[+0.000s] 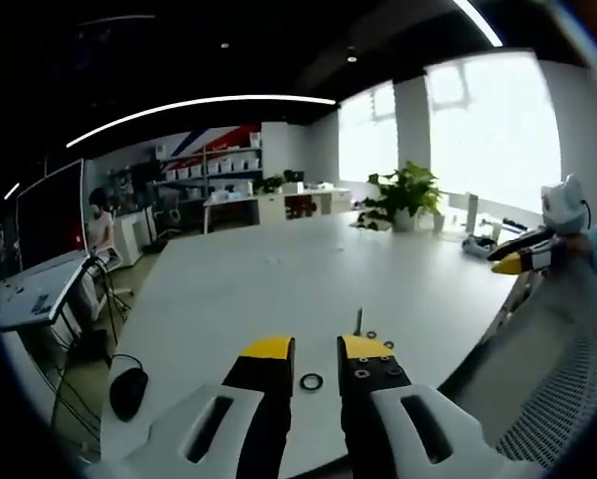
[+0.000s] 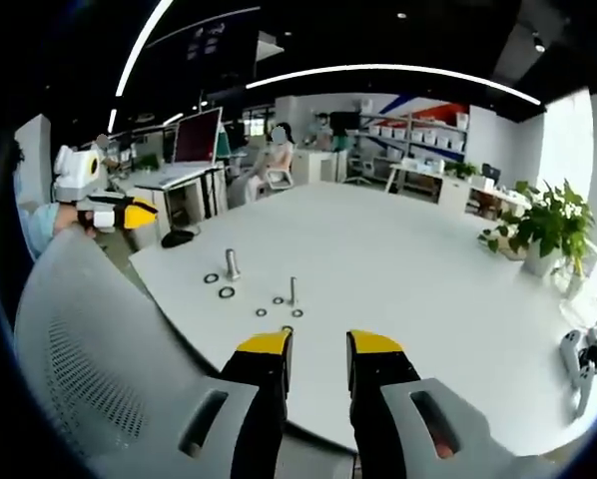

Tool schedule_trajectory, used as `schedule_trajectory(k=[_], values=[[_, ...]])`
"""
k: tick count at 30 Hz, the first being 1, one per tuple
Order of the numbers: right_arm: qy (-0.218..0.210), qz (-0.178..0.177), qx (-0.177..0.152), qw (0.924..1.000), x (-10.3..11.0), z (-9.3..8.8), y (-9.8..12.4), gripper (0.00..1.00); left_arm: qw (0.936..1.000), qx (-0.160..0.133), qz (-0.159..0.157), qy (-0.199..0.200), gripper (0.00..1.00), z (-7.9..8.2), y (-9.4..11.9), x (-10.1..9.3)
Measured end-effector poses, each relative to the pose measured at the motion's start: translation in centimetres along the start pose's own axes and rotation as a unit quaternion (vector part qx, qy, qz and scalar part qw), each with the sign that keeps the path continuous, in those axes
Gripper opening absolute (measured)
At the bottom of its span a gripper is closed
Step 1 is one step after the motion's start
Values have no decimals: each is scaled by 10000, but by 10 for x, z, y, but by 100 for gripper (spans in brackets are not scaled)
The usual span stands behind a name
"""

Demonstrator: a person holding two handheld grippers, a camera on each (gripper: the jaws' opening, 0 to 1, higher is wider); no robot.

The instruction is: Place the washer onto the threaded stud by aligning its center hole with the stud, sliding it down to the base, and recovering from edge contact or off-axis alignment until the washer reaches the visible bottom stop.

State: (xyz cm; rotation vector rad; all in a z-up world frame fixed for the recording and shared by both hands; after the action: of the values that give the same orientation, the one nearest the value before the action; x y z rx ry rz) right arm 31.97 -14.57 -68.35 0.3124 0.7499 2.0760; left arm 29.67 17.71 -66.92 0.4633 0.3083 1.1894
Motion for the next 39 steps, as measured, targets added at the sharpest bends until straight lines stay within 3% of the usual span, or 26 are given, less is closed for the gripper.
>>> schedule_trajectory(k=[19, 39], values=[[-267, 131, -124, 9995, -7, 5, -2, 23, 9999, 85, -45, -54, 14, 0, -5, -1], [-325, 100, -15, 9994, -9, 1, -4, 23, 9999, 108, -81, -30, 12, -1, -5, -2]])
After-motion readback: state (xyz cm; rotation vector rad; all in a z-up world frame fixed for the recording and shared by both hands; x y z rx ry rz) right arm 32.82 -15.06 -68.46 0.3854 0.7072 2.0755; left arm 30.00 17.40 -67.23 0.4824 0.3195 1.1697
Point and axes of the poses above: the point that each gripper's makers call its tool centre point, and the gripper's own axes: y roughly backward along the fingers, x roughly to its left, z roughly out of its top, the point moved 4 cm from there along y, roughly backward along the fingers, and after that the axes turned 12 degrees about x, right-handed, at the moved point
